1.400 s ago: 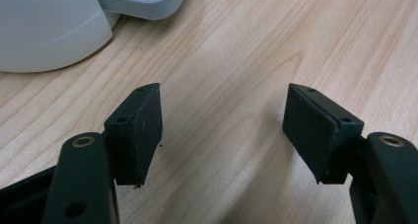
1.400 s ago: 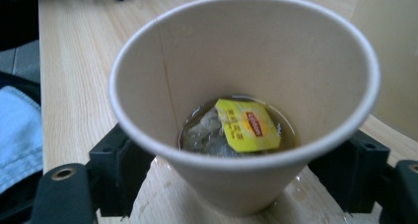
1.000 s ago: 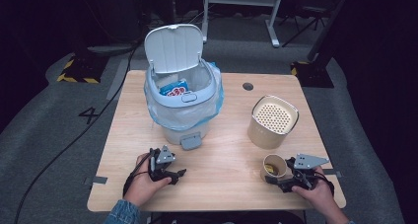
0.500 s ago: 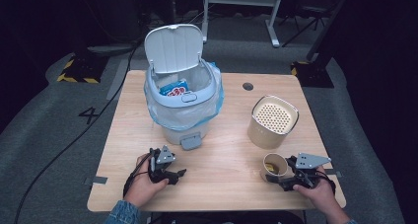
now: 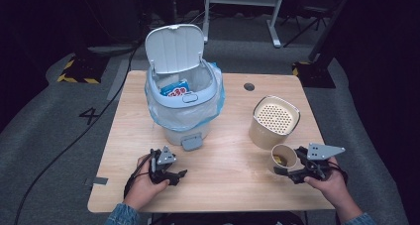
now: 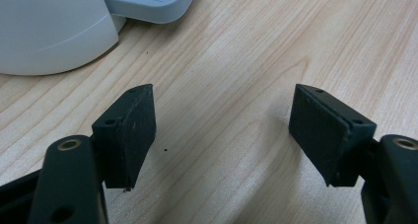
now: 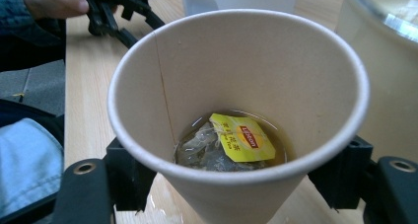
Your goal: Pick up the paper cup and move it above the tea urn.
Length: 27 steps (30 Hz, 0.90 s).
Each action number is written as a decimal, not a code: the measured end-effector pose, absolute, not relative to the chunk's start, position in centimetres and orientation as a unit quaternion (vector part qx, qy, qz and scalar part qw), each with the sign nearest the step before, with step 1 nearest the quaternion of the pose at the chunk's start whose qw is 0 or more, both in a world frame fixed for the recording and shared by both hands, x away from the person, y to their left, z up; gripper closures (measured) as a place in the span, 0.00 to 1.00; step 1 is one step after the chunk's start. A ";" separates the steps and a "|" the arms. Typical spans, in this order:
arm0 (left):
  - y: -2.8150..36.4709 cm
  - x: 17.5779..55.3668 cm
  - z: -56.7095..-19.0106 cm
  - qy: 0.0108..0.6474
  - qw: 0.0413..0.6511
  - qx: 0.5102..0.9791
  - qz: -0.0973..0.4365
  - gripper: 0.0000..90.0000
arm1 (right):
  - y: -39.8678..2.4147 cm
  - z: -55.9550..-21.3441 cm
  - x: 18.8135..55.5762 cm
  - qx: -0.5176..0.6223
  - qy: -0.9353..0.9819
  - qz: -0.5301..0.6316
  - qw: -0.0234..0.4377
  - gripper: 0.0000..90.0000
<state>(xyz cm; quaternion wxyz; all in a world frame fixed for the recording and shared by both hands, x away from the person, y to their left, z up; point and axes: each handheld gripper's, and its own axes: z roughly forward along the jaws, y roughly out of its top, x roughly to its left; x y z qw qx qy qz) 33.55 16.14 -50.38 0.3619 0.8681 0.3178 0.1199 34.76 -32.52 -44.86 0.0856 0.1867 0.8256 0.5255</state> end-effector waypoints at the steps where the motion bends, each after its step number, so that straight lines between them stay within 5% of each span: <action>1: 16.1 33.6 -50.4 0.318 0.362 0.868 0.120 0.29 | -32.5 -44.4 34.8 0.185 0.826 0.526 0.085 0.33; 27: 16.1 33.5 -50.4 0.318 0.362 0.868 0.121 0.29 | -33.4 -34.7 39.1 0.198 0.829 0.506 0.135 0.33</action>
